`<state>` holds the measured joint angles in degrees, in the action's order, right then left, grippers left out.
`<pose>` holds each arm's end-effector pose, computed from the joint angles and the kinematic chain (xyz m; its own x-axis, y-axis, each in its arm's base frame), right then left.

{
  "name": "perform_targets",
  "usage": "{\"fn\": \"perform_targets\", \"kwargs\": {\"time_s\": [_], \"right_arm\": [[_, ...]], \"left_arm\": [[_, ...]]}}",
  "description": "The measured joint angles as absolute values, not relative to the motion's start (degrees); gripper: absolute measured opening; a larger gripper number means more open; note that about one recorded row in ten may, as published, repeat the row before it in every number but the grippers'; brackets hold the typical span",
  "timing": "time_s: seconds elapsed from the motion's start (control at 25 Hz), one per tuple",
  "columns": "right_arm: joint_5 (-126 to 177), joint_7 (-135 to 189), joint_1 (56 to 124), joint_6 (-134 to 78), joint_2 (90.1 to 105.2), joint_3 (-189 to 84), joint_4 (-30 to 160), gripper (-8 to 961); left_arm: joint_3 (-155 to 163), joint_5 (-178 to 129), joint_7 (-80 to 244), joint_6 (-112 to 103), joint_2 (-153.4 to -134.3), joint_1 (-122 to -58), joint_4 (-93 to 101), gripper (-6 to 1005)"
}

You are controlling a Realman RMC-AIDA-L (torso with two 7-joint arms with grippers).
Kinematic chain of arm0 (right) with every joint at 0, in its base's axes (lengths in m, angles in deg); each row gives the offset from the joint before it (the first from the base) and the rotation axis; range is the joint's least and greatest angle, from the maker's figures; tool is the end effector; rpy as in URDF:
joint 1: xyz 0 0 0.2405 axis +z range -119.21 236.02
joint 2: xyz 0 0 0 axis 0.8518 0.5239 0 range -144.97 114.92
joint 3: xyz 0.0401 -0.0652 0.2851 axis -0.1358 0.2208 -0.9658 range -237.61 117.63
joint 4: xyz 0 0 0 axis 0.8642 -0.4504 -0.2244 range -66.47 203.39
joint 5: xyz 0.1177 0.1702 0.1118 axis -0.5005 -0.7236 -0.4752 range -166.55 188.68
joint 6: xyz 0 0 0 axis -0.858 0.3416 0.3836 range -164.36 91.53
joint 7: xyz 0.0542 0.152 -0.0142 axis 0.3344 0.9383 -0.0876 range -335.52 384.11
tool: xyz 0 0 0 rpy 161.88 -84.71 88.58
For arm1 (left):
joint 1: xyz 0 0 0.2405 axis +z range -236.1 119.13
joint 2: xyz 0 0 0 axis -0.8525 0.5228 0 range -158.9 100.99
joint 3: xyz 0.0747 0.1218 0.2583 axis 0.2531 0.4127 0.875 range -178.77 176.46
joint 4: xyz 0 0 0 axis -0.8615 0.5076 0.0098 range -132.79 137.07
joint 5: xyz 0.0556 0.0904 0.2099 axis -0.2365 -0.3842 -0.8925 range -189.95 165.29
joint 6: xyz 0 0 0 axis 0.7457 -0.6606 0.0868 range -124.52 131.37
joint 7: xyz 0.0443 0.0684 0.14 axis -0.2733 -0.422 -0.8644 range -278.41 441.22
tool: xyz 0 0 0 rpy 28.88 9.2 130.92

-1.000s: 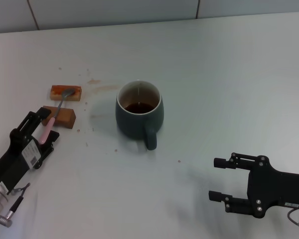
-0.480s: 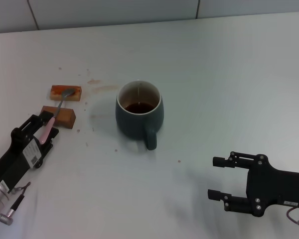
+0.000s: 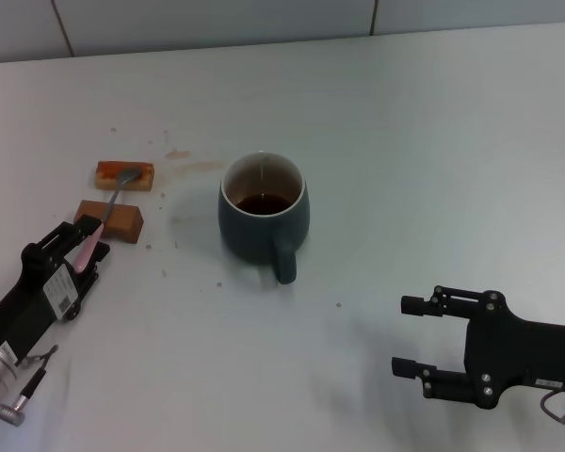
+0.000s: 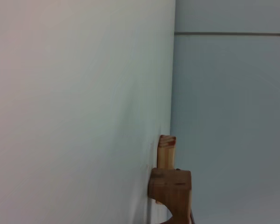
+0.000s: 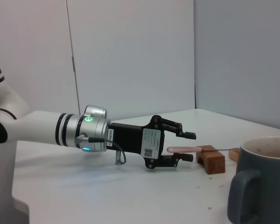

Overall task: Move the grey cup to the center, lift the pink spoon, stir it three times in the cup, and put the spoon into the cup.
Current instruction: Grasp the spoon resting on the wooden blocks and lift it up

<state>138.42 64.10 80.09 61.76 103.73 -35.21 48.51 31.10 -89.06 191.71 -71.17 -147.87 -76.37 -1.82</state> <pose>0.3586 0.2585 -0.0755 0.8293 -0.0918 -0.5512 -0.2348 -0.9524 -0.1946 -0.4060 0.2755 -0.0964 -0.6786 0.4337 0.5928 0.7082 0.1721 0.6847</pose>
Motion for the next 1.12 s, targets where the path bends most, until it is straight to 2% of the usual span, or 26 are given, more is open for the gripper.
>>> {"fn": "perform_targets", "kwargs": {"time_s": [0.92, 1.12], "right_arm": [[138.4, 64.7, 80.5, 61.6, 103.81, -35.2, 48.5, 693], [138.4, 64.7, 80.5, 61.2, 103.85, -35.2, 48.5, 692]], "left_arm": [[31.1, -89.5, 190.6, -69.9, -147.78, -77.0, -0.9, 157], [31.1, -89.4, 189.2, -72.0, -147.78, -77.0, -0.6, 147]]}}
